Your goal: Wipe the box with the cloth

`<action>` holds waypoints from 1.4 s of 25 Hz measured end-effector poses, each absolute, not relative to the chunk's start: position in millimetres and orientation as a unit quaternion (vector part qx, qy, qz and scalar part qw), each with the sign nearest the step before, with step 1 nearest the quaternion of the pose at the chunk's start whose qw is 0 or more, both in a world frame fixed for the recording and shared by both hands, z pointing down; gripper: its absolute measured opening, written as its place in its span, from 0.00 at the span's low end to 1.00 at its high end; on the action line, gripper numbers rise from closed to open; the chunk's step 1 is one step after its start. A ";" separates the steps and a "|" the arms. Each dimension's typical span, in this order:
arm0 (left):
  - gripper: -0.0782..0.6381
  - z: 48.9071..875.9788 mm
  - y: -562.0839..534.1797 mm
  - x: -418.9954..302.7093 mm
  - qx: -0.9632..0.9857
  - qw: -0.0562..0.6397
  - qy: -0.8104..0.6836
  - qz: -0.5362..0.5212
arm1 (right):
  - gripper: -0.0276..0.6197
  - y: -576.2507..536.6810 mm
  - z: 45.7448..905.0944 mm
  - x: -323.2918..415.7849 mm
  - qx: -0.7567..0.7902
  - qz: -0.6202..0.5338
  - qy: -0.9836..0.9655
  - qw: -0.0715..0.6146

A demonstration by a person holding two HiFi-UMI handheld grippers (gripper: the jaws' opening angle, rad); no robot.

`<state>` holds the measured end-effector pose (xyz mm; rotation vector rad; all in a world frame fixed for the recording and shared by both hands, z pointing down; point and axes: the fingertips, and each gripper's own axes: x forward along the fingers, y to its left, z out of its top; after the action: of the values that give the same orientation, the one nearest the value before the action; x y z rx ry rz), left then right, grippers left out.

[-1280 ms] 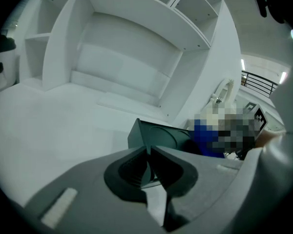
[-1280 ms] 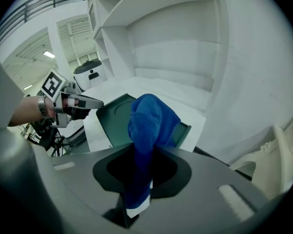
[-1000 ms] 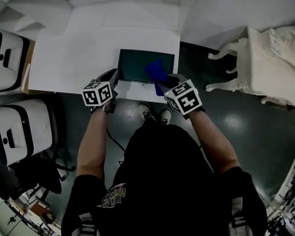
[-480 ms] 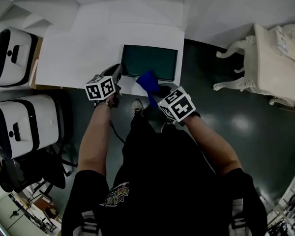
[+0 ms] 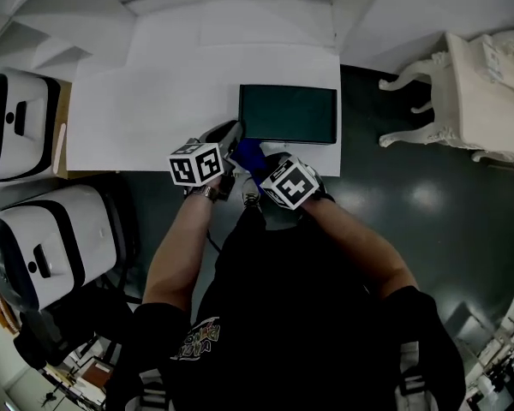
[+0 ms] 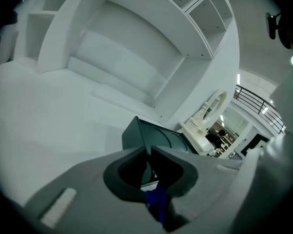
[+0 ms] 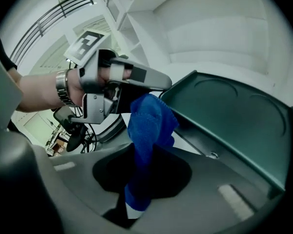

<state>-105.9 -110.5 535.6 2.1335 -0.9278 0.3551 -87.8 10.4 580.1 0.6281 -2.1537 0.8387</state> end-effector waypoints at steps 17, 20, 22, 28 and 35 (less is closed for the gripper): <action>0.16 535.1 -109.7 -102.5 0.875 0.379 -0.263 0.146 | 0.18 -40.5 616.8 -107.6 0.399 0.487 -0.735 0.252; 0.16 535.9 -109.1 -102.4 0.879 0.372 -0.251 0.157 | 0.18 -40.0 616.3 -105.5 0.413 0.490 -0.729 0.241; 0.16 535.9 -108.7 -102.0 0.881 0.369 -0.246 0.163 | 0.18 -39.2 615.4 -102.5 0.420 0.491 -0.726 0.237; 0.16 535.0 -107.6 -100.2 0.887 0.356 -0.236 0.173 | 0.18 -37.1 612.5 -90.3 0.439 0.489 -0.718 0.229; 0.16 534.9 -107.1 -101.1 0.890 0.346 -0.235 0.181 | 0.18 -30.2 609.8 -67.9 0.465 0.494 -0.703 0.212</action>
<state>-101.1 -107.1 534.9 2.3107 -0.6092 0.4687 -67.9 -30.2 609.8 1.2922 -1.9535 1.3734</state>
